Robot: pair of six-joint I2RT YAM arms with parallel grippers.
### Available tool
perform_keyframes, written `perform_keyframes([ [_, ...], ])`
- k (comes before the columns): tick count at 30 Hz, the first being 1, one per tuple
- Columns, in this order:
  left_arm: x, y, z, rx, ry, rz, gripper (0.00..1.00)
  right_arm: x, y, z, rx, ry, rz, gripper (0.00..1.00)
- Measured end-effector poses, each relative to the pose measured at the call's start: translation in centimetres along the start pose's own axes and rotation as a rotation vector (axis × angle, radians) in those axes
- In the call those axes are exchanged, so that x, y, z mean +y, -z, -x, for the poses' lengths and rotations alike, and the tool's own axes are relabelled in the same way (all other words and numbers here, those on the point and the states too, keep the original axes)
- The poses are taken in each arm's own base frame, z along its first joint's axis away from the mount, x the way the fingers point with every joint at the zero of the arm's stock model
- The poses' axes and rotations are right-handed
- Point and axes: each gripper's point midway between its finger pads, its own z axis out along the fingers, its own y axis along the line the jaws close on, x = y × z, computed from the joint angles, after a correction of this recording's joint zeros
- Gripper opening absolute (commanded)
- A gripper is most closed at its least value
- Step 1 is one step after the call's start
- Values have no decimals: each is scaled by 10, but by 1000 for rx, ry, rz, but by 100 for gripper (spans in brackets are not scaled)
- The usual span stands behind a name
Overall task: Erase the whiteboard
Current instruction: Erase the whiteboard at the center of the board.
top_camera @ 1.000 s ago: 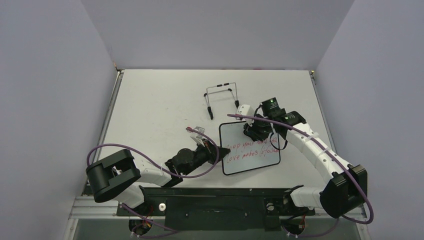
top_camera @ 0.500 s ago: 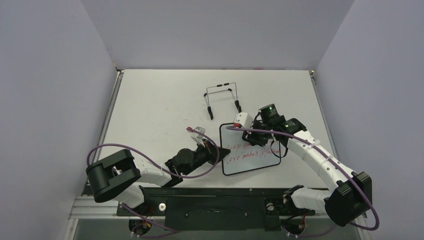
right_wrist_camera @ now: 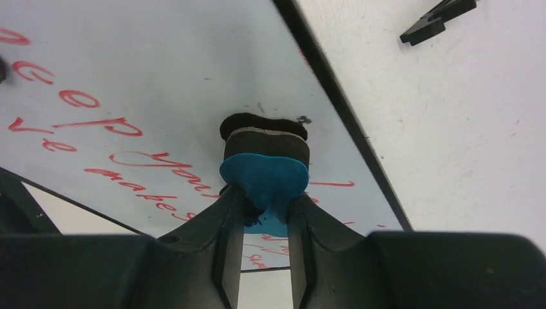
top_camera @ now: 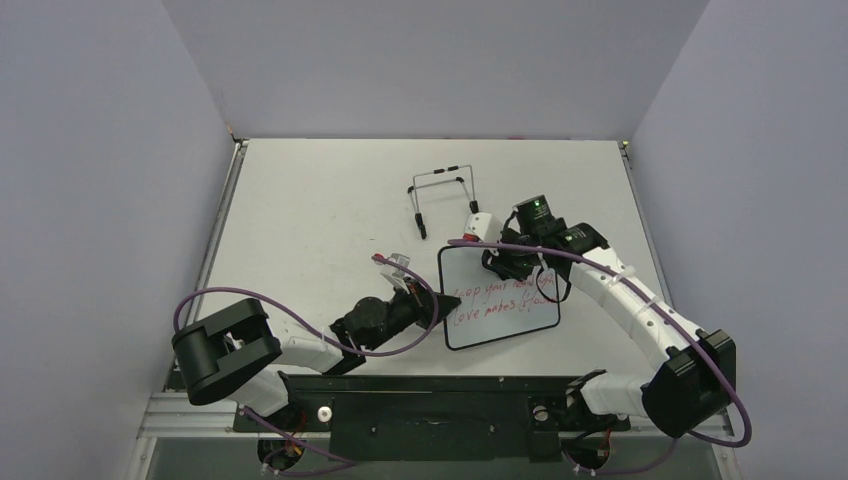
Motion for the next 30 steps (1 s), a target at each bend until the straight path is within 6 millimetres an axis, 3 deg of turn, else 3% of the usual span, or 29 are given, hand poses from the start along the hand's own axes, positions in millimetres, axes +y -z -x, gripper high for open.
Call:
perform_keyframes([
  [7,0,1,-4,17,-2,-4,0,12,2,-18,-22,18,-1,0],
  [12,-1,1,-4,18,-2,-7,0,1,4,-30,-1,-46,-17,0],
  [19,-1,0,-1,4,-1,-3,0,-13,4,-15,6,-74,-13,0],
  [22,-1,0,-1,4,-1,-3,0,-6,2,-9,2,-40,-5,0],
  [25,-1,0,-1,4,-1,-3,0,16,-1,-3,-13,31,32,0],
  [27,-1,0,-1,5,-1,-3,0,30,-3,-6,-12,66,58,0],
  [30,1,1,-3,11,-2,4,0,34,-4,-13,-12,56,71,0],
])
